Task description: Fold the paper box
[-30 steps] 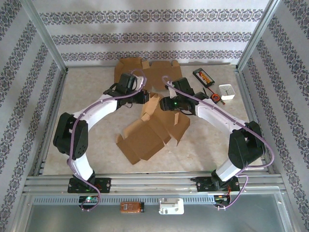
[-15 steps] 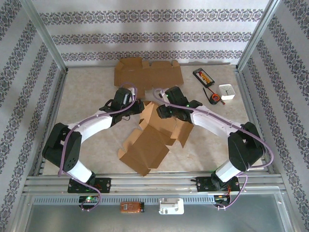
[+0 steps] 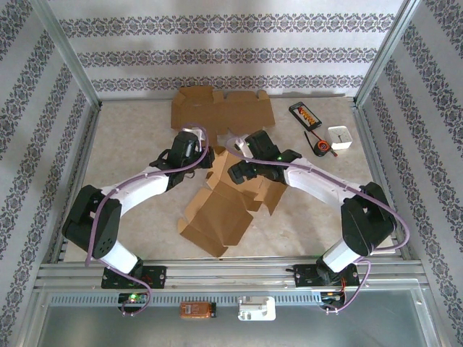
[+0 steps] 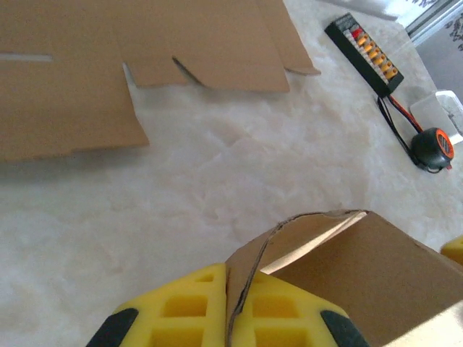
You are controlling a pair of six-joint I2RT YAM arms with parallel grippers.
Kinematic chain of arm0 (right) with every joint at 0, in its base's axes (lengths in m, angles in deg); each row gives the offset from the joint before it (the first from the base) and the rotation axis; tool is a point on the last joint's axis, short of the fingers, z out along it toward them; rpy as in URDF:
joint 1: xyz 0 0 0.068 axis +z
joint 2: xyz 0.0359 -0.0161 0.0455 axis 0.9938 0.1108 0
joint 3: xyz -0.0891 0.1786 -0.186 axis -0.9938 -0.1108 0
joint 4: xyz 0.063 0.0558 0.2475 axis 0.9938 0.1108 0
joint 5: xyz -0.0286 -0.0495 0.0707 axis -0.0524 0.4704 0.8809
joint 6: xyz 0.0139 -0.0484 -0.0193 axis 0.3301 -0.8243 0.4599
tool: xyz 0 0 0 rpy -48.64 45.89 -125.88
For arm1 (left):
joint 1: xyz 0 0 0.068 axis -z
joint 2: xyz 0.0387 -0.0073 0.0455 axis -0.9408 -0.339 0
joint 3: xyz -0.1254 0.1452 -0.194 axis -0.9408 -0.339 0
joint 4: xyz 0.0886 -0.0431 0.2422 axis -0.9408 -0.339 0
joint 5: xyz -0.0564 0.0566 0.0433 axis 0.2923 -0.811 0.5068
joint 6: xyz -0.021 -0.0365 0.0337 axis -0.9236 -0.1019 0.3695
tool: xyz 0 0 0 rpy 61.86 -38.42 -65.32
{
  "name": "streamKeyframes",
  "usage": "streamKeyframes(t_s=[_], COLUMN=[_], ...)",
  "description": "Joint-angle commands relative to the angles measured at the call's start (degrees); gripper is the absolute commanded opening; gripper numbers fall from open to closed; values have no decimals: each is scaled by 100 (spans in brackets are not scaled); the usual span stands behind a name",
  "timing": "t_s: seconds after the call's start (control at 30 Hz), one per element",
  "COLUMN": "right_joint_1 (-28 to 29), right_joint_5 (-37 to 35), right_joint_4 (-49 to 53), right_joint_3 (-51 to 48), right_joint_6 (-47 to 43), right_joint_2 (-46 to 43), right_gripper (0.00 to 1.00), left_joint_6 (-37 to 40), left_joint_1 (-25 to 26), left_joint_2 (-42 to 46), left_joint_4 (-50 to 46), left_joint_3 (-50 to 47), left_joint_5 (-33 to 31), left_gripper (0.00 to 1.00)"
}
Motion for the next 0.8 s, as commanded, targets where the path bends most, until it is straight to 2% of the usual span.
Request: streamKeyframes(t_s=[0.0,0.07,0.17,0.37,0.47,0.6,0.77], right_joint_1=[-124,-215,-503,-1277,-1408,-1428,-1238], right_joint_5=[-435,-514,-167,1657,2121,2028,1230], right_joint_4=[335,377,488,-91,-390,-402,-452], right_joint_3=[9,-41,-79,-530,-717,-701,-783], right_joint_6=[-220,-370,-411,308,404,413,315], right_joint_2=[-352,-435,-465,-597,-572,-390,-353], right_gripper=[98,98,97,89,85,73,64], left_joint_6=[530,678,801,890,872,815,715], left_joint_1=[20,27,29,-28,-52,-84,-89], left_joint_2=[27,6,-11,-79,-157,-225,-255], left_joint_4=[41,138,234,263,292,320,384], left_joint_3=[262,229,211,339,400,444,480], left_joint_5=[-332,-280,-293,-173,-95,-24,47], left_gripper=[0,0,0,0,0,0,0])
